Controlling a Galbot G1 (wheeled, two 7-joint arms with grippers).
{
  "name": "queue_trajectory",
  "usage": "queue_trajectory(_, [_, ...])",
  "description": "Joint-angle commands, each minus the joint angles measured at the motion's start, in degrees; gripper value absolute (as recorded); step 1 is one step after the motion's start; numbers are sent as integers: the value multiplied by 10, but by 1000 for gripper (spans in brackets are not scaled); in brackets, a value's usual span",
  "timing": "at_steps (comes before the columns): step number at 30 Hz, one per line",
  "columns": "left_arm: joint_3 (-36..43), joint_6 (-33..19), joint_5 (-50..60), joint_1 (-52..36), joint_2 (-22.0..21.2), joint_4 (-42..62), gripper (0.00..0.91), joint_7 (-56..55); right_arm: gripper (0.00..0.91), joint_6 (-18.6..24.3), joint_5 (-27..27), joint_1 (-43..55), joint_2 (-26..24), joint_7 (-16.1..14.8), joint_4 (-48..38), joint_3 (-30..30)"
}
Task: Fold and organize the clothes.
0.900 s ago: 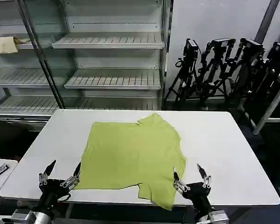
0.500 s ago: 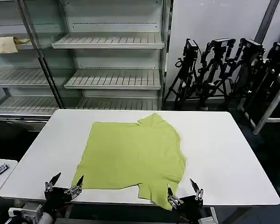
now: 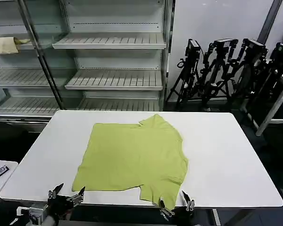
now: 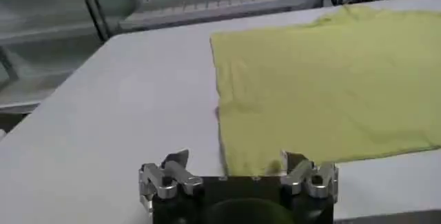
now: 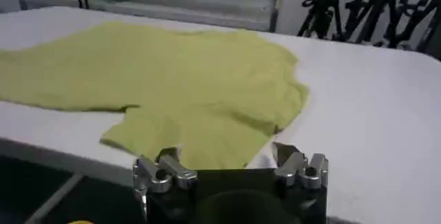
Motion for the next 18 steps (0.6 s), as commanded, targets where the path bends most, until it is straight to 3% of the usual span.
queue_trajectory(1, [2, 15, -11, -13, 7, 19, 383, -3, 897, -5, -3, 6, 2, 1, -14, -16])
queue_trajectory(2, [3, 15, -13, -15, 7, 21, 171, -3, 786, -5, -2, 4, 2, 1, -13, -17])
queue_trajectory(3, [3, 15, -14, -16, 8, 21, 30, -3, 464, -5, -1, 2, 3, 2, -12, -17])
queue_trajectory(4, [4, 15, -16, -17, 7, 22, 30, -3, 312, -5, 0, -1, 3, 2, -11, -18])
queue_trajectory(5, [5, 15, -19, -19, 6, 23, 30, -3, 101, -5, 1, -2, 3, 3, -11, -19])
queue_trajectory(6, [6, 14, -23, -19, 6, 24, 30, -3, 0, -3, 2, -4, 3, 4, -12, -20])
queue_trajectory(18, [10, 13, -46, -19, 4, 24, 30, 5, 0, -1, 10, -12, -1, 6, -5, -8])
